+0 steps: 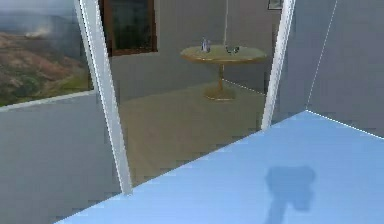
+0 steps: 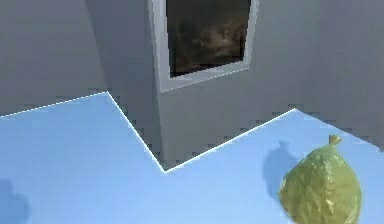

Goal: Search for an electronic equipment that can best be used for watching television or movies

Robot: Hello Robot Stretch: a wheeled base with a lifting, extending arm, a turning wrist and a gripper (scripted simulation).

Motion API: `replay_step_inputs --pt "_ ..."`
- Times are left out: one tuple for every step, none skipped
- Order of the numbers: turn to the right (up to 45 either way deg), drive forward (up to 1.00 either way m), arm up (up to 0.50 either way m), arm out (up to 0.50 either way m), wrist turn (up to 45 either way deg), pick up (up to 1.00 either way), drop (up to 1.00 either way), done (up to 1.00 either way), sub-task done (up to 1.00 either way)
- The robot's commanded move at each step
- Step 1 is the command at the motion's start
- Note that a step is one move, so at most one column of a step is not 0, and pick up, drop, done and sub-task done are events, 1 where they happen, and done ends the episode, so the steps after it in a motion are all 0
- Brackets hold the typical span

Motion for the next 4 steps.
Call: replay_step_inputs --pt "3.0 0.0 0.0 0.0 0.0 0.0 0.0 0.0 0.0" --pt "0.0 1.0 0.0 0.0 0.0 0.0 0.0 0.0 0.0" --pt "0.0 0.25 0.0 0.0 0.0 0.0 0.0 0.0 0.0" --pt "3.0 0.0 0.0 0.0 0.0 0.0 0.0 0.0 0.0"
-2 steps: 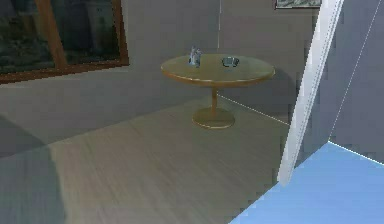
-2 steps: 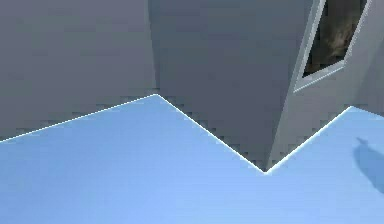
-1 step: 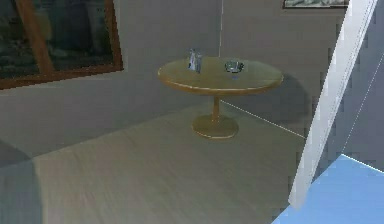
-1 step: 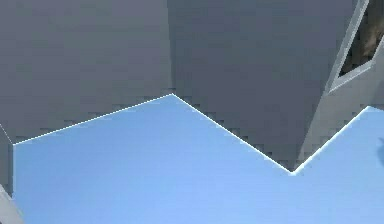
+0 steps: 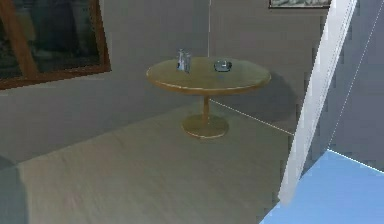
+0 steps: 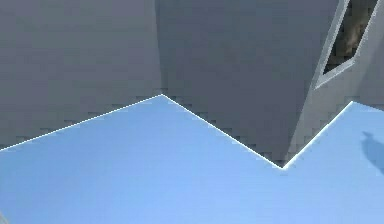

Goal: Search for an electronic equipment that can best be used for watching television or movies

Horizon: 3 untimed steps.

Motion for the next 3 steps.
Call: replay_step_inputs --pt "0.0 0.25 0.0 0.0 0.0 0.0 0.0 0.0 0.0" --pt "-36.0 0.0 0.0 0.0 0.0 0.0 0.0 0.0 0.0" --pt "0.0 0.5 0.0 0.0 0.0 0.0 0.0 0.0 0.0"
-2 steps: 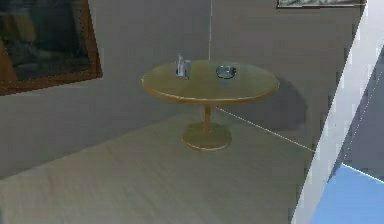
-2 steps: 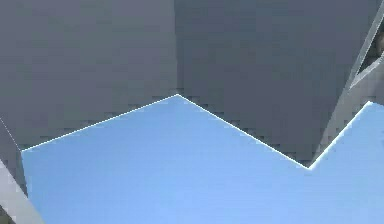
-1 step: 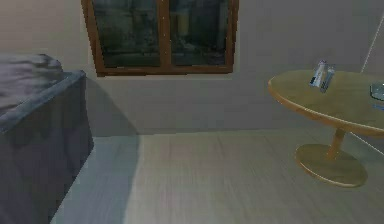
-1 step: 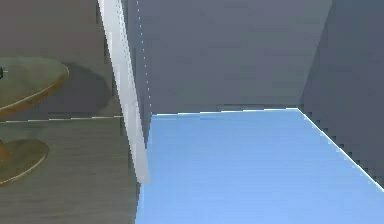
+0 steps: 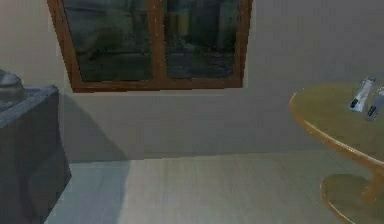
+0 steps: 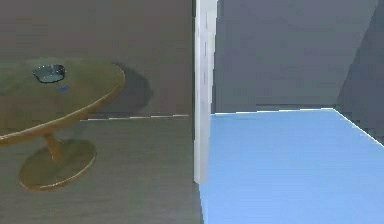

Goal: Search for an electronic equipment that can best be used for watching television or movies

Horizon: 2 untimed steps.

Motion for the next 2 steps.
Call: replay_step_inputs --pt "-45.0 0.0 0.0 0.0 0.0 0.0 0.0 0.0 0.0" --pt "-21.0 0.0 0.0 0.0 0.0 0.0 0.0 0.0 0.0"
